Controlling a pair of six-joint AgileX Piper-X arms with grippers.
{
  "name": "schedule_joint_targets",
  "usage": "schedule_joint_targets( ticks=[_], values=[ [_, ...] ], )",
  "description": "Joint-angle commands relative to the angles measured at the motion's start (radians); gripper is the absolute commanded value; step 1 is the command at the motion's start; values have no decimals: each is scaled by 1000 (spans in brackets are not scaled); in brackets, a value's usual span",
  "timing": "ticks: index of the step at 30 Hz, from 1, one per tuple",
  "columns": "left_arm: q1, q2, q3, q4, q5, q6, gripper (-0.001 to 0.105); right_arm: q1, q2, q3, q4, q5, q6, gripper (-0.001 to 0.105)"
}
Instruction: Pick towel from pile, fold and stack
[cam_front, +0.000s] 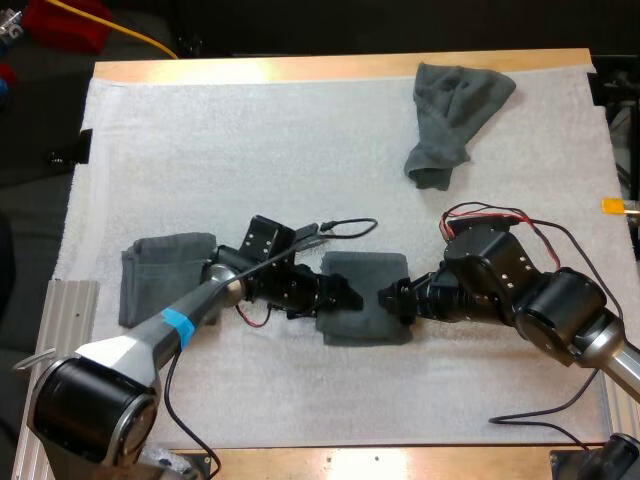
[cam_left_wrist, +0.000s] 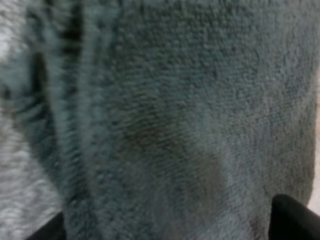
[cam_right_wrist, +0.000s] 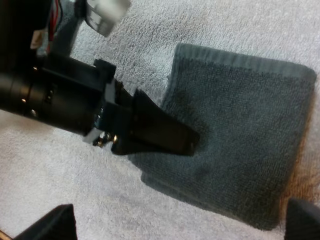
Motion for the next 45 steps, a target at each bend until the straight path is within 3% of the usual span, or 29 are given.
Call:
schedule_joint_targets(
  ticks=[1, 6, 8, 16, 18, 30, 42, 45],
  values=[
    [-18, 11, 4, -13, 6, -11, 70, 1, -7, -3, 8, 5, -12, 79],
    [-46, 11, 4, -35, 5, -11, 69, 1, -7, -3, 8, 5, -12, 79],
    [-48, 11, 4, -39, 5, -11, 63, 1, -7, -3, 8, 5, -12, 79],
    [-48, 11, 4, -24, -25, -16, 5, 1, -7, -3, 8, 5, -12, 79],
    [-48, 11, 4, -23, -25, -16, 0, 1, -7, -3, 8, 5, -12, 79],
    [-48, 11, -14, 19, -15, 35, 0, 1, -7, -3, 8, 5, -12, 79],
    [-37, -24, -172, 235, -21, 213, 0, 1, -7, -3, 8, 5, -12, 79],
    [-2, -51, -210, 272, 45, 250, 0, 1, -7, -3, 8, 5, -13, 79]
  ],
)
